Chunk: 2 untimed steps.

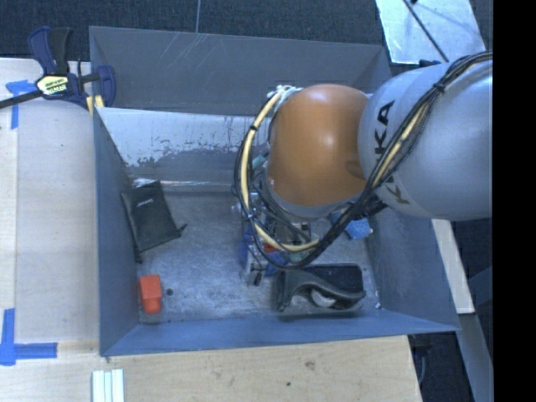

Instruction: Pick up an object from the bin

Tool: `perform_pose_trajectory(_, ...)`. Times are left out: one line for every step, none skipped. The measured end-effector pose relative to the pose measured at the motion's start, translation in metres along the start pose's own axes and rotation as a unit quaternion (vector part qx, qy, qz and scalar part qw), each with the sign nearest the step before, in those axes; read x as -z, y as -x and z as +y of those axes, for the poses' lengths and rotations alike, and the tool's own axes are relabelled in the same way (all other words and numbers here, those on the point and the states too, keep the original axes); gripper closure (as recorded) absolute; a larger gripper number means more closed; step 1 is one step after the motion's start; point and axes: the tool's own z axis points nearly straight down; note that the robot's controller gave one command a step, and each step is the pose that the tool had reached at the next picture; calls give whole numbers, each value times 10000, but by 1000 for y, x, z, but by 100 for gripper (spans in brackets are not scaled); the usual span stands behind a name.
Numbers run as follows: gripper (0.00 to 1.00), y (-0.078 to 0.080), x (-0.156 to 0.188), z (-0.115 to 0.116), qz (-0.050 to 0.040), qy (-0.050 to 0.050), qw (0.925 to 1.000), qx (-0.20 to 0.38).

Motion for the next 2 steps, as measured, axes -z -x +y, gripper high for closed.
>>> perform_pose_trajectory(0, 29, -40, -47, -20, -3, 9962, -876)
perform_pose_trajectory(0, 17, -115, -76, -55, 18, 9847, -1744)
